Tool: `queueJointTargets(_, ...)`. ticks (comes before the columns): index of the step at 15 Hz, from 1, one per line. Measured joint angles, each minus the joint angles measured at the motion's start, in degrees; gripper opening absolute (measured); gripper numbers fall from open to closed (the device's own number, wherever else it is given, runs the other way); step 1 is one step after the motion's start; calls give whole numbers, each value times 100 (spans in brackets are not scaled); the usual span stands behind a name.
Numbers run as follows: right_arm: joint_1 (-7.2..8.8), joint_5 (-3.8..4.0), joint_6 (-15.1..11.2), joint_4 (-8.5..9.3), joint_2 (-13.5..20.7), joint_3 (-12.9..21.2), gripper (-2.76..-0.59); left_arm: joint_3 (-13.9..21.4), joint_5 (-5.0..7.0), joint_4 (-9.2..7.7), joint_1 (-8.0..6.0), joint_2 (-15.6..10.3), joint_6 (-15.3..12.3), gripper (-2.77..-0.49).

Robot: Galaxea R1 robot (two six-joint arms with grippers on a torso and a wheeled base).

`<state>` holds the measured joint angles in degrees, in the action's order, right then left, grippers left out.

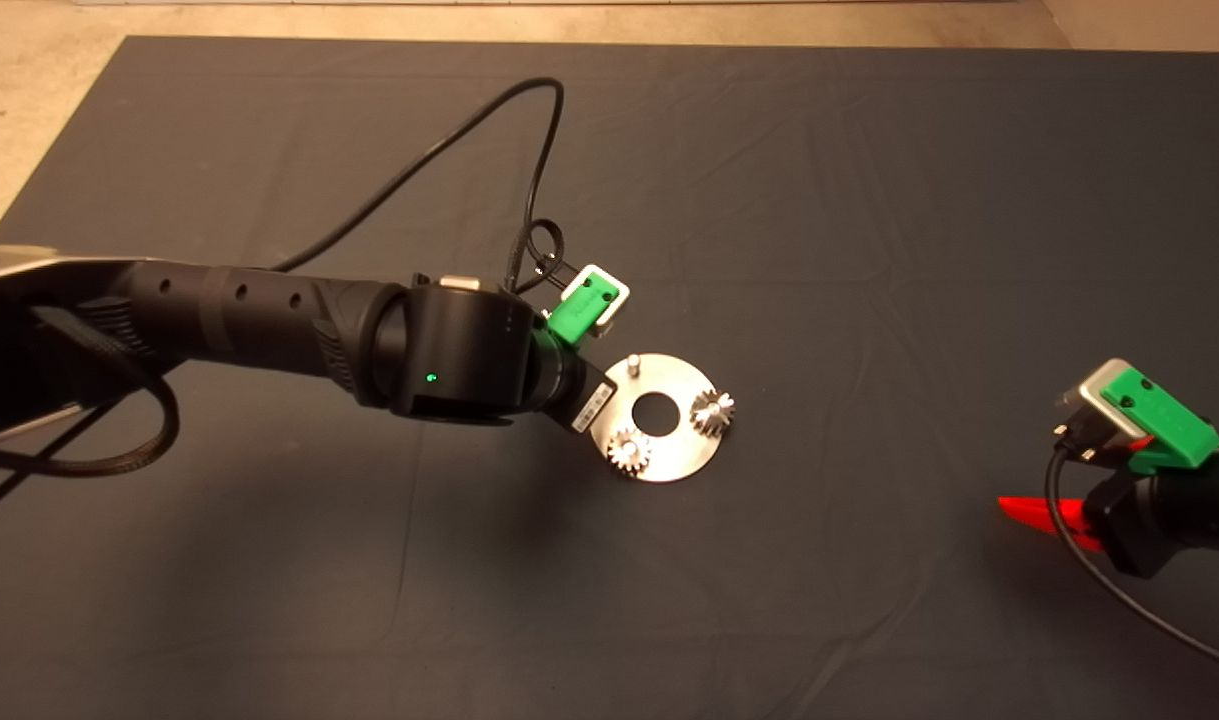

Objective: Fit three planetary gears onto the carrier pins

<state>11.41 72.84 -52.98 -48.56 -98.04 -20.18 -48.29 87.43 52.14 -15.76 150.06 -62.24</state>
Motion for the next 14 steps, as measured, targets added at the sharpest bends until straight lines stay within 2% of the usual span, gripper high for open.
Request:
queueJointTargets(1,0,93,0,46,29,0,-147,-2,-2,-10,0,-51,32,-150)
queueJointTargets(4,5,102,0,258,44,0,-147,-24,0,-11,0,-193,141,-150)
queueJointTargets(7,83,128,0,306,44,2,-147,-270,-2,-16,0,-229,334,-150)
queueJointTargets(8,85,182,0,308,46,4,-147,-385,-4,-18,0,-230,429,-150)
queueJointTargets(9,85,185,-2,313,44,4,-147,-496,-24,-18,0,-233,458,-150)
queueJointTargets(12,85,188,0,316,44,4,-147,-830,-410,-18,0,-230,497,-150)
queueJointTargets(14,85,188,0,316,44,4,-147,-1062,-720,-18,0,-229,618,-150)
